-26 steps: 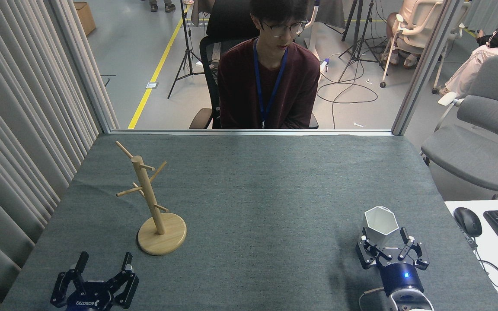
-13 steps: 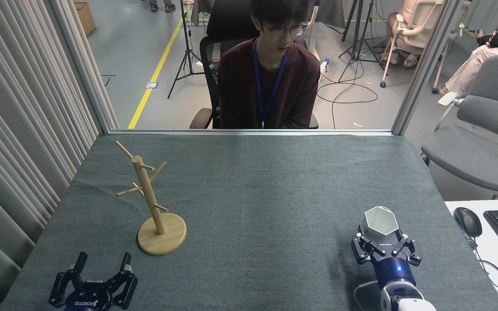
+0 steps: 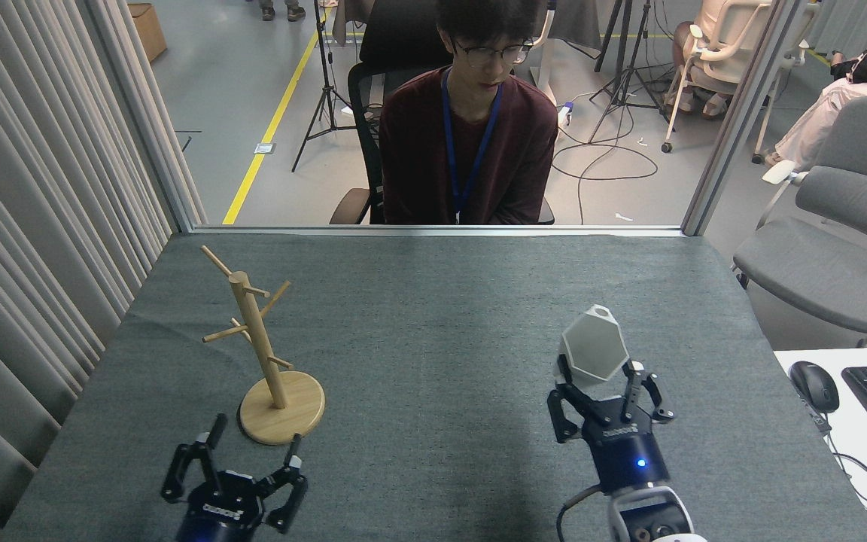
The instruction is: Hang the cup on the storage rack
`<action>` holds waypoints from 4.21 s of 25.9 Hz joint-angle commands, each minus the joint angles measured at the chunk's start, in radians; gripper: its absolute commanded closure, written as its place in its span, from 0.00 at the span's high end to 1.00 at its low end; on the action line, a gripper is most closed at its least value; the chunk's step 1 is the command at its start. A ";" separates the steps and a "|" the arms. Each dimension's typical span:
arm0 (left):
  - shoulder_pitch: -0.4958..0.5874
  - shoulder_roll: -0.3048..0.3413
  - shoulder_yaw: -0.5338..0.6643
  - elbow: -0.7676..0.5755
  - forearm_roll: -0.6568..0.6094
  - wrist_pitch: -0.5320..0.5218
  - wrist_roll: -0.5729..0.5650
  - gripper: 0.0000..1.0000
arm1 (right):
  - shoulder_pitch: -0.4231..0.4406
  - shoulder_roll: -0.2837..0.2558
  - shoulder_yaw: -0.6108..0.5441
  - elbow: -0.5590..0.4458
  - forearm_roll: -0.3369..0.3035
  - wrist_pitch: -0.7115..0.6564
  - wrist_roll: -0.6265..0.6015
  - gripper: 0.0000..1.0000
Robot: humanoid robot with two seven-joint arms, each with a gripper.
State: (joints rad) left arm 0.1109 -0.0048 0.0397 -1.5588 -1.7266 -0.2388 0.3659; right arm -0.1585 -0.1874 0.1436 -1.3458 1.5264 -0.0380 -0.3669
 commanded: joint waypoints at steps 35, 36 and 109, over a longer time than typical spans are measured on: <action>-0.031 -0.066 -0.300 -0.001 -0.137 0.064 -0.004 1.00 | 0.264 0.195 0.383 -0.165 0.278 0.032 -0.058 0.53; -0.031 -0.064 -0.300 -0.004 -0.136 0.062 -0.004 1.00 | 0.264 0.200 0.383 -0.159 0.278 0.033 -0.058 0.53; -0.273 -0.066 0.246 0.209 -0.650 0.246 -0.101 0.58 | 0.126 0.008 -0.101 -0.027 -0.169 0.087 0.083 0.98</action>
State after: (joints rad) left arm -0.1591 -0.0700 0.2942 -1.3704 -2.3612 -0.0092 0.2659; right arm -0.0324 -0.1791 0.0431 -1.3729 1.3576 0.0505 -0.2840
